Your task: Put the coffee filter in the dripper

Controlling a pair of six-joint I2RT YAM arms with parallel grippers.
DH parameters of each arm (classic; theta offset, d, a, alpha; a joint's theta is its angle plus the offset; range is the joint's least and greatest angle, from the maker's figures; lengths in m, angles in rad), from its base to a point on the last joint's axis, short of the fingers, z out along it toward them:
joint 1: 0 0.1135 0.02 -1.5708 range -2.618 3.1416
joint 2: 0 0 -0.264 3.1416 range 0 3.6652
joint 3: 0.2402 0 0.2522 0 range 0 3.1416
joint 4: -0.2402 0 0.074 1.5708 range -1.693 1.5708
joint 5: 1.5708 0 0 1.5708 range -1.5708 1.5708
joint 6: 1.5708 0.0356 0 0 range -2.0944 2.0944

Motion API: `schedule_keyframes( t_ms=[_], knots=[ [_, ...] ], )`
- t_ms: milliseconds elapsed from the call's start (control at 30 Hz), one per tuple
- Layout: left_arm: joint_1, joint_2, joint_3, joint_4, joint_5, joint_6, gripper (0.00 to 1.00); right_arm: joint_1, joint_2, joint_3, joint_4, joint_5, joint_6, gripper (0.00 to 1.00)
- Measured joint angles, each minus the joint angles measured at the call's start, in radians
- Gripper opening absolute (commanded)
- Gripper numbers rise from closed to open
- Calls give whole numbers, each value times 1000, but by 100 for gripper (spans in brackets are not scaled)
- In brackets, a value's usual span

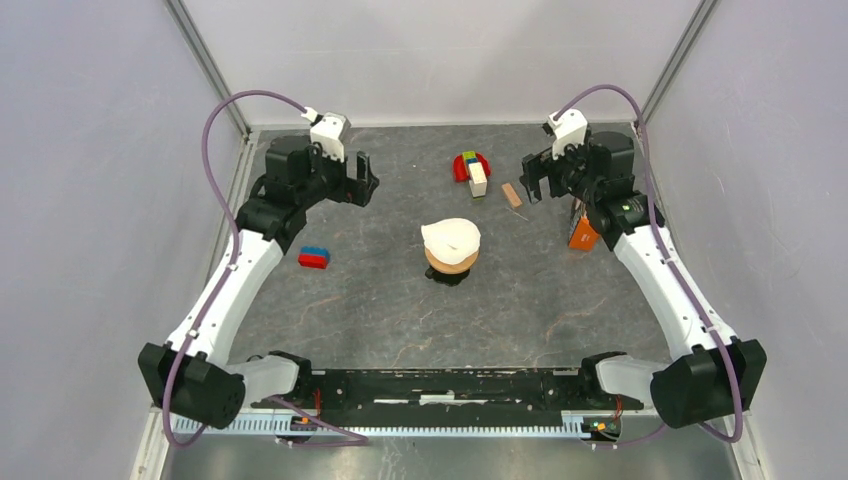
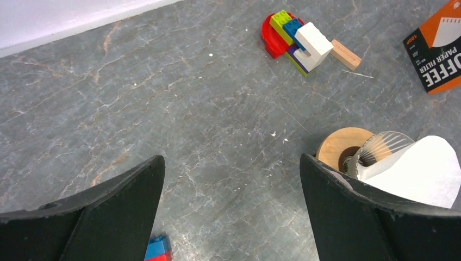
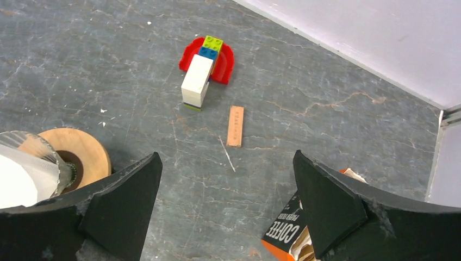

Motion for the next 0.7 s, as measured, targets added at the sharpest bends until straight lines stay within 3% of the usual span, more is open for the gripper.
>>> schedule_keyframes(
  t_ms=[300,700],
  knots=[
    [11,-107,-171,141,-51,34,100,-10,-81,-51,52,16,-31,99],
    [11,-233,-194,151,-56,47,100,-10,-232,-176,154,-7,-64,98]
  ],
)
